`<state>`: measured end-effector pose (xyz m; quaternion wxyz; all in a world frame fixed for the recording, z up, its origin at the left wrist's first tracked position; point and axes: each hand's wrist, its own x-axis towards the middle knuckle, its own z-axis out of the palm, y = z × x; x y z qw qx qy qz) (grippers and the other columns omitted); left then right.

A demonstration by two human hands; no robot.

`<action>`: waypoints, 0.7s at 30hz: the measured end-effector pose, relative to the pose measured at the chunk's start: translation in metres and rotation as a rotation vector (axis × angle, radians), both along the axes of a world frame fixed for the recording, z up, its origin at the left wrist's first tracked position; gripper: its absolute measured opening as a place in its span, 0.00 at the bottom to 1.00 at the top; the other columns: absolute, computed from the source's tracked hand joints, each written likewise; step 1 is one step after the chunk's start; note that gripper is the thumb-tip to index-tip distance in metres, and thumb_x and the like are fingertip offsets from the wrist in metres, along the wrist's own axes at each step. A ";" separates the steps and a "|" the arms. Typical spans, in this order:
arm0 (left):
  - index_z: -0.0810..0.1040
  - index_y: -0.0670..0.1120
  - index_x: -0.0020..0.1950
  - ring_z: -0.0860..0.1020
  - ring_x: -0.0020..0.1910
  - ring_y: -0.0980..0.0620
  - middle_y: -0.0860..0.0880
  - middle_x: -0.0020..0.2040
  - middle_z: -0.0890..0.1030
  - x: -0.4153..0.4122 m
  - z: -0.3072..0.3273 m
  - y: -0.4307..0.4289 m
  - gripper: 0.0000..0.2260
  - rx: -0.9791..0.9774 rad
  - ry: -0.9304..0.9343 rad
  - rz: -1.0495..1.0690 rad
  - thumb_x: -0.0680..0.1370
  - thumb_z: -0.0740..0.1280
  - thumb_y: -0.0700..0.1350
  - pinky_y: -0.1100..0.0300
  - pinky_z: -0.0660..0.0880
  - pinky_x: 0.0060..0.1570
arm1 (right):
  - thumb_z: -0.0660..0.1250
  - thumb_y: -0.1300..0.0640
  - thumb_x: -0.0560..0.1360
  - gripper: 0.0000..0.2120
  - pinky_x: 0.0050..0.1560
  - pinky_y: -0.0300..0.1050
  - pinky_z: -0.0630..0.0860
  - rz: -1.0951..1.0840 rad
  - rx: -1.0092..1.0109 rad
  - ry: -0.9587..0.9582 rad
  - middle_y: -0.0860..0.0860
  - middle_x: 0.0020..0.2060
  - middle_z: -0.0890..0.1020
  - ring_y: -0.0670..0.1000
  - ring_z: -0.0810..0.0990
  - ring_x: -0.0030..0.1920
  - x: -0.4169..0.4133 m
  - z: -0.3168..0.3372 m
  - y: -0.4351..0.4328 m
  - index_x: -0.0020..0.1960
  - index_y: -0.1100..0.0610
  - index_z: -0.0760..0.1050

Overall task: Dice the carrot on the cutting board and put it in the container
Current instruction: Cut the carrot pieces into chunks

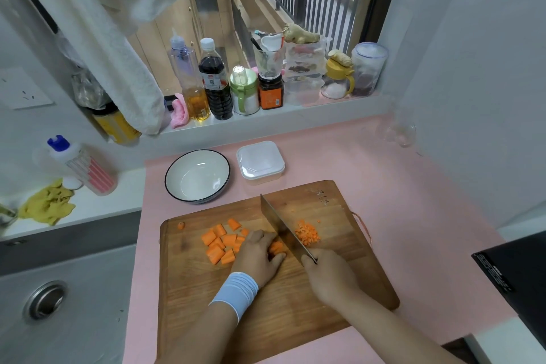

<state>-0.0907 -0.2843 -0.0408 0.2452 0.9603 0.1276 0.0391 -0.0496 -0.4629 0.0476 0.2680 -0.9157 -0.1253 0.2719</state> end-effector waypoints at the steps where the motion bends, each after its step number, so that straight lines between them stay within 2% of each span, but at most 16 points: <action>1: 0.76 0.50 0.65 0.71 0.56 0.52 0.51 0.53 0.77 -0.003 -0.001 0.002 0.22 0.022 -0.033 -0.004 0.73 0.69 0.55 0.62 0.67 0.60 | 0.57 0.48 0.83 0.18 0.34 0.44 0.69 0.005 -0.002 -0.001 0.46 0.33 0.78 0.48 0.78 0.37 -0.001 0.000 0.000 0.34 0.47 0.70; 4: 0.80 0.52 0.58 0.74 0.52 0.51 0.54 0.50 0.79 -0.012 -0.005 0.012 0.17 0.080 -0.110 -0.006 0.70 0.69 0.55 0.59 0.67 0.55 | 0.57 0.47 0.83 0.18 0.34 0.44 0.69 0.012 -0.011 -0.002 0.45 0.33 0.79 0.47 0.79 0.38 -0.004 0.000 0.000 0.35 0.46 0.71; 7: 0.83 0.53 0.51 0.74 0.48 0.53 0.57 0.45 0.80 -0.018 -0.011 0.015 0.10 0.085 -0.142 -0.031 0.70 0.72 0.52 0.56 0.71 0.50 | 0.57 0.47 0.83 0.19 0.34 0.44 0.69 0.016 0.001 0.015 0.45 0.32 0.77 0.47 0.77 0.36 -0.005 0.002 0.002 0.34 0.46 0.70; 9: 0.83 0.52 0.50 0.74 0.48 0.53 0.56 0.45 0.80 -0.021 -0.012 0.013 0.11 0.070 -0.149 -0.010 0.69 0.75 0.51 0.56 0.72 0.51 | 0.57 0.48 0.83 0.18 0.34 0.44 0.69 0.032 0.003 0.012 0.45 0.31 0.77 0.47 0.77 0.35 -0.006 0.002 0.003 0.34 0.47 0.71; 12: 0.81 0.52 0.55 0.74 0.50 0.53 0.55 0.48 0.81 -0.023 -0.011 0.008 0.17 0.062 -0.166 0.006 0.69 0.76 0.53 0.60 0.66 0.54 | 0.57 0.47 0.83 0.17 0.33 0.43 0.68 0.053 -0.012 -0.006 0.45 0.33 0.79 0.45 0.78 0.37 -0.006 0.003 0.004 0.37 0.47 0.74; 14: 0.81 0.52 0.55 0.74 0.50 0.54 0.56 0.47 0.81 -0.022 -0.012 0.005 0.17 0.061 -0.178 -0.012 0.69 0.75 0.54 0.61 0.65 0.53 | 0.57 0.47 0.83 0.16 0.33 0.43 0.68 0.049 -0.012 -0.001 0.46 0.34 0.80 0.45 0.79 0.37 -0.006 0.003 0.004 0.39 0.48 0.76; 18: 0.82 0.49 0.46 0.76 0.47 0.52 0.53 0.46 0.81 -0.018 -0.018 0.000 0.09 0.034 -0.217 -0.014 0.69 0.77 0.48 0.57 0.74 0.49 | 0.57 0.47 0.83 0.16 0.34 0.44 0.70 0.053 -0.023 -0.020 0.46 0.33 0.80 0.46 0.79 0.37 -0.005 0.002 0.003 0.39 0.47 0.76; 21: 0.80 0.48 0.40 0.76 0.49 0.52 0.52 0.48 0.80 -0.018 -0.020 -0.003 0.07 -0.012 -0.246 -0.009 0.69 0.77 0.44 0.60 0.73 0.51 | 0.57 0.46 0.83 0.16 0.38 0.45 0.75 0.051 -0.027 -0.031 0.45 0.34 0.81 0.45 0.79 0.37 -0.004 0.001 0.002 0.40 0.47 0.77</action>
